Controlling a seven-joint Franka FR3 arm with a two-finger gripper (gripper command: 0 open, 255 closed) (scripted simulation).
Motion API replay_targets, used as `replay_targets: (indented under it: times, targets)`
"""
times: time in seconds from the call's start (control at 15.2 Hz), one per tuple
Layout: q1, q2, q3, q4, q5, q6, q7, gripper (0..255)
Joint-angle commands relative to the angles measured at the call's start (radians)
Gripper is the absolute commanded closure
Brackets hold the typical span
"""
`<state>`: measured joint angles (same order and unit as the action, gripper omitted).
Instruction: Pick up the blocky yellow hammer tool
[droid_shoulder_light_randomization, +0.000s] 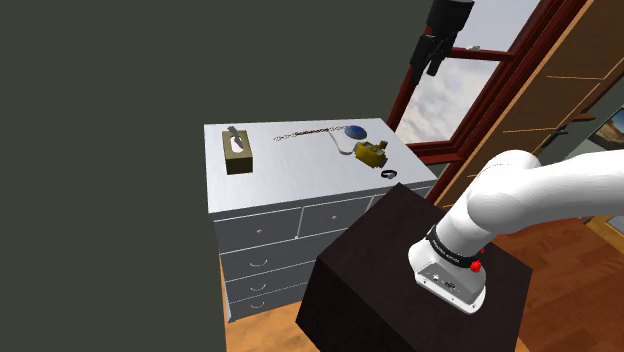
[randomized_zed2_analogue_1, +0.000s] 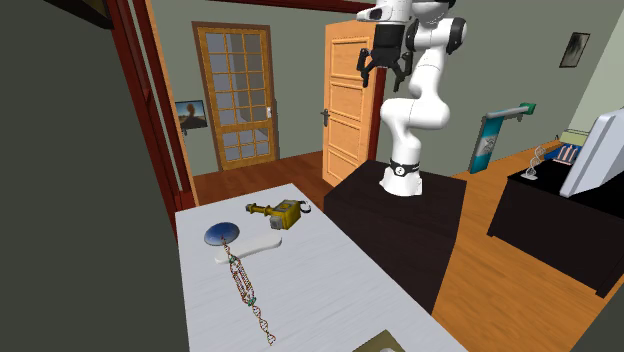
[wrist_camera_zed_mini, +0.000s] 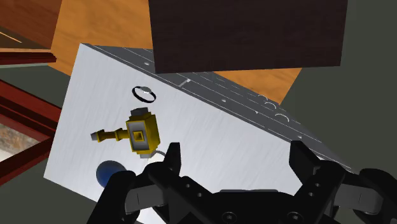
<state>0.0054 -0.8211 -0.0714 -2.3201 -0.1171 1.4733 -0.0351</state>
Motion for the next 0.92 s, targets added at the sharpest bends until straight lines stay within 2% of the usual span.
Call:
replay_targets:
  times: [0.0, 0.46, 0.86]
  targets:
    - [0.0, 0.0, 0.0, 0.0, 0.0, 0.0, 0.0, 0]
    - [-0.025, 0.079, -0.129, -0.125, -0.047, 0.223, -0.091, 0]
    - [-0.036, 0.212, -0.246, -0.178, -0.066, 0.424, -0.177, 0]
